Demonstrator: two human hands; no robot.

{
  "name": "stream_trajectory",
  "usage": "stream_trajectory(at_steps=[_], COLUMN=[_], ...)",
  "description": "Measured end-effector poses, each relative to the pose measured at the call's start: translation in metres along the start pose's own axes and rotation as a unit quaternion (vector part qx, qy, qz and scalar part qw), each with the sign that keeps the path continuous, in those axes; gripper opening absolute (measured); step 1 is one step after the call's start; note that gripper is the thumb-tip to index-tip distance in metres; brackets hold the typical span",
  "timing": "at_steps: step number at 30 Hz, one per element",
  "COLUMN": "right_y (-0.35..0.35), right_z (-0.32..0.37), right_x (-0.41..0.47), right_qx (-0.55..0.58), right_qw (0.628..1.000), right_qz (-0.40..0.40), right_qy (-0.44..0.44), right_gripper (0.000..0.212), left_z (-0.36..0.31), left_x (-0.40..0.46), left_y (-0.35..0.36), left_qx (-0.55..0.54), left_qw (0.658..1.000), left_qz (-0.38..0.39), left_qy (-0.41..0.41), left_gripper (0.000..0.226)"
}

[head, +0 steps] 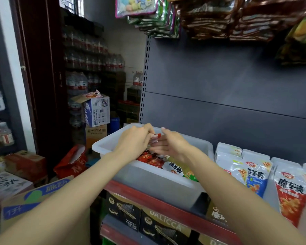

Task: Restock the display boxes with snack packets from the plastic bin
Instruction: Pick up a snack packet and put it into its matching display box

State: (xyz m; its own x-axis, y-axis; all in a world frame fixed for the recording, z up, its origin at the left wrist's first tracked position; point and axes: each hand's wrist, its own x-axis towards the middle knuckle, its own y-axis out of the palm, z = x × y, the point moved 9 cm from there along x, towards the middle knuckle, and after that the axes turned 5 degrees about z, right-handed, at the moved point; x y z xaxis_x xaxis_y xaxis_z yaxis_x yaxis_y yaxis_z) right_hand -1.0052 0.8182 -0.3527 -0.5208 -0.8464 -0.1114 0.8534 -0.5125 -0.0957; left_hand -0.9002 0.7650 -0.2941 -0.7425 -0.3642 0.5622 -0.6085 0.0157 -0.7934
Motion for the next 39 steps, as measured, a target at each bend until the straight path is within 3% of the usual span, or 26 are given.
stream_trajectory(at_steps=[3,7,11,14,18,26,30,39], right_y=[-0.018,-0.058,-0.100,-0.129,-0.176,-0.276,-0.297,-0.315], right_z=[0.012,0.019,0.031,0.035,0.037,0.019,0.008,-0.032], right_x=[-0.021,-0.047,-0.088,-0.122,-0.165,-0.227,-0.237,-0.232], right_qx=[0.063,0.077,0.035,-0.035,-0.114,-0.088,-0.152,-0.286], right_qw=[0.996,0.988,0.980,0.974,0.958,0.916,0.895,0.861], right_qz=[-0.002,-0.063,-0.111,-0.134,-0.178,-0.325,-0.360,-0.400], right_qy=[-0.066,-0.119,-0.159,-0.181,-0.192,-0.218,-0.215,-0.127], right_gripper=[0.029,0.051,0.056,0.066,0.071,0.074,0.050,0.035], left_z=[-0.026,-0.059,-0.083,-0.115,-0.181,-0.283,-0.302,-0.310], left_x=[-0.004,-0.006,0.005,0.017,0.030,0.041,0.044,0.045], left_y=[0.001,0.006,0.005,0.021,0.035,0.079,0.104,0.130], left_qx=[-0.058,-0.168,-0.237,-0.331,-0.377,-0.399,-0.386,-0.261], left_qw=[0.996,0.981,0.970,0.940,0.914,0.901,0.907,0.954], left_qz=[0.013,0.043,0.012,0.086,0.135,0.130,0.135,0.114], left_qy=[0.063,0.087,0.043,0.013,0.058,0.107,0.097,0.098], left_gripper=[0.013,0.009,0.039,0.062,0.069,0.093,0.086,0.039])
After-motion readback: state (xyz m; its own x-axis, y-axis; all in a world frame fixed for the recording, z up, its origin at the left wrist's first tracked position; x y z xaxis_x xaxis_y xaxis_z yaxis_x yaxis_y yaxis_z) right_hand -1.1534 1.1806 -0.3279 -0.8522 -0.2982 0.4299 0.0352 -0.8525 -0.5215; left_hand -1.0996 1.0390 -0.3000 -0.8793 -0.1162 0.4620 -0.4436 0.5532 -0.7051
